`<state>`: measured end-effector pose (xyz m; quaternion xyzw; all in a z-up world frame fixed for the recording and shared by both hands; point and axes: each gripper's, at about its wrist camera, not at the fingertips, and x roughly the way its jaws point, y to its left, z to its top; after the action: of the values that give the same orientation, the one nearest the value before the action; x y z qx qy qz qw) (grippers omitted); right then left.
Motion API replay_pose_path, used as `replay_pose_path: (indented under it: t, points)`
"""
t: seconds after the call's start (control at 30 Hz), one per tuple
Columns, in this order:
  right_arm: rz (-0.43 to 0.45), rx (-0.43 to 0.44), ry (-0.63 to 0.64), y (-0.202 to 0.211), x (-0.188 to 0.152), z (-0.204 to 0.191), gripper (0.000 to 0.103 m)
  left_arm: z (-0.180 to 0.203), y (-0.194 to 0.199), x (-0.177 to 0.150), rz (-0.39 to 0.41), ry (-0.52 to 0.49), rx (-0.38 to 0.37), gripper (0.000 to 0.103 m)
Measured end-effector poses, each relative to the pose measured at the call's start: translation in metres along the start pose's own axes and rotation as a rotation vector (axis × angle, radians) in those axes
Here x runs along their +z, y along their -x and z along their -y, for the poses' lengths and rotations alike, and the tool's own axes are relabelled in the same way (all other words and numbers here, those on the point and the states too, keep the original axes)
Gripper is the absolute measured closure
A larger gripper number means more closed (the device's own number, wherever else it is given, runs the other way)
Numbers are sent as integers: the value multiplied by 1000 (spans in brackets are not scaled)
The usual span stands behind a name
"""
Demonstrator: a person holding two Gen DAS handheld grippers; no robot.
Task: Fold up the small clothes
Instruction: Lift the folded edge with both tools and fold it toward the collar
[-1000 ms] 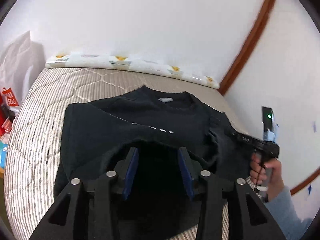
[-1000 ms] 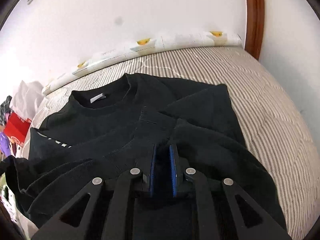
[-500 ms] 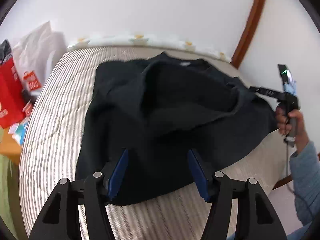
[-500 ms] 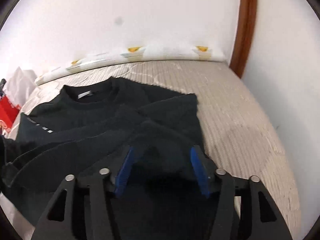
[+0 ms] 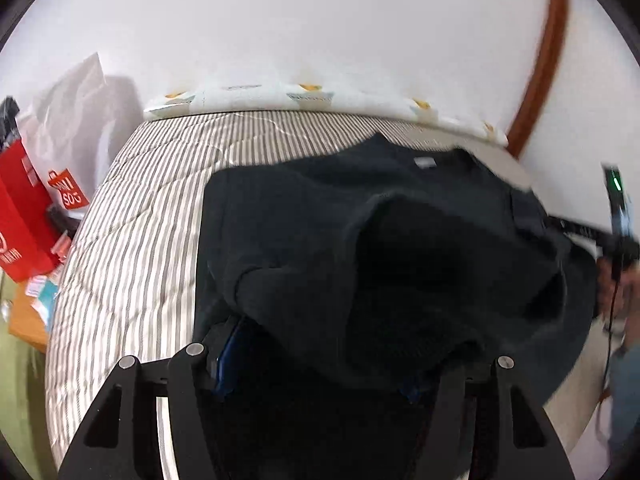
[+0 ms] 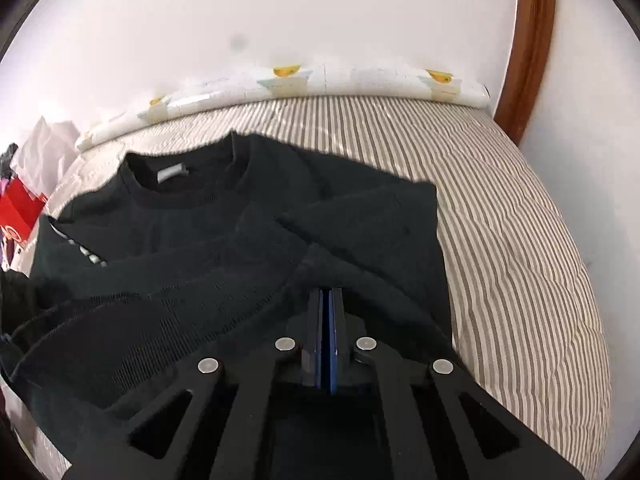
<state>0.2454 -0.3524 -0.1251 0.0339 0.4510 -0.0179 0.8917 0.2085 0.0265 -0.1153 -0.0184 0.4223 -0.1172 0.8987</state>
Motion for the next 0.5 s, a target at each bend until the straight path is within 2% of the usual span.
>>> replay_pose_path:
  t: [0.07,0.17,0.23,0.33,0.37,0.43,0.47,0.5]
  points:
    - [70,-11,-33,9,6,9,103,-5,-3,12,16,30,16,44]
    - [119,-47,-124,16,12,32,103,-11,-6,24,39,59,41,44]
    - [114,-29,-149,17,14,40,103,-15,-8,29,33,62,41,44]
    - [84,16,-118,18,17,37,100,-17,-10,30,25,62,12,44]
    - [63,46,-95,17,18,33,97,-17,-12,31,18,58,-5,44]
    - [41,89,-63,16,18,28,80,-16,-16,34,8,52,-34,44]
    - [29,100,-40,13,19,23,67,-15,-18,36,2,49,-48,44]
    - [25,105,-22,11,19,19,61,-15,-20,38,-5,45,-61,44]
